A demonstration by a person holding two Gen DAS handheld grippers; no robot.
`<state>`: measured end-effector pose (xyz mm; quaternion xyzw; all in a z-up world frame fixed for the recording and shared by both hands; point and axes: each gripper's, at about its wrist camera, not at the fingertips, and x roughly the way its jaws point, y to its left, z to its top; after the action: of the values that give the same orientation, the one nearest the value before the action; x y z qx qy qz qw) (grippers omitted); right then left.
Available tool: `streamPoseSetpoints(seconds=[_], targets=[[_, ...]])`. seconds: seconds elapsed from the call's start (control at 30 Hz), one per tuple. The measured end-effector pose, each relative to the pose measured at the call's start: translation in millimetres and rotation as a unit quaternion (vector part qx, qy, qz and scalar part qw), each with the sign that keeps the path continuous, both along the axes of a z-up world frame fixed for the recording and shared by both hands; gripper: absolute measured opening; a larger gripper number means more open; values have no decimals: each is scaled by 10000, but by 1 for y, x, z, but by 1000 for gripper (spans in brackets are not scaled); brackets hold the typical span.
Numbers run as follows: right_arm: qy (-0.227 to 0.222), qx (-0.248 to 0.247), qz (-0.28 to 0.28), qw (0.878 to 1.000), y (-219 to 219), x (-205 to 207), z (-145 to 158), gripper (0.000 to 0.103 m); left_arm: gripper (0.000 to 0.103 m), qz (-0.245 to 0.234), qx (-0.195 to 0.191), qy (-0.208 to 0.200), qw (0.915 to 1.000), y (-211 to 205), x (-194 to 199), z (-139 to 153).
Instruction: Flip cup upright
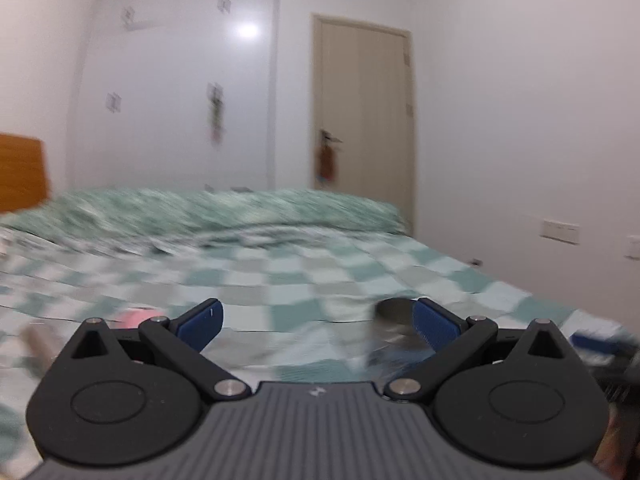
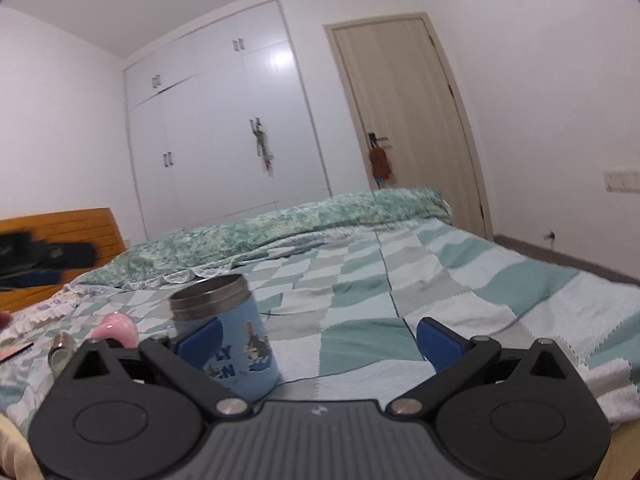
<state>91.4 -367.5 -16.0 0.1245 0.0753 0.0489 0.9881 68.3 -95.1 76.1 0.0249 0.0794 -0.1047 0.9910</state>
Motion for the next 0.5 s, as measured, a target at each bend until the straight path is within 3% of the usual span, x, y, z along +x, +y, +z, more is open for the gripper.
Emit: streamPoseSetpoints(seconds=[0.17,0.3,0.5], targets=[[-209,-455,162,9986,18,-13,3,103,103,597,226,38,9980,42,-31,-30],[-279,-814,254,9960,33,-24,3,103,103,865,-39,300,9958,70,-40,-52],[-208,-1215,210,9922,47,-36,-2,103,103,997,-239,346,9941,93,-49,-75]])
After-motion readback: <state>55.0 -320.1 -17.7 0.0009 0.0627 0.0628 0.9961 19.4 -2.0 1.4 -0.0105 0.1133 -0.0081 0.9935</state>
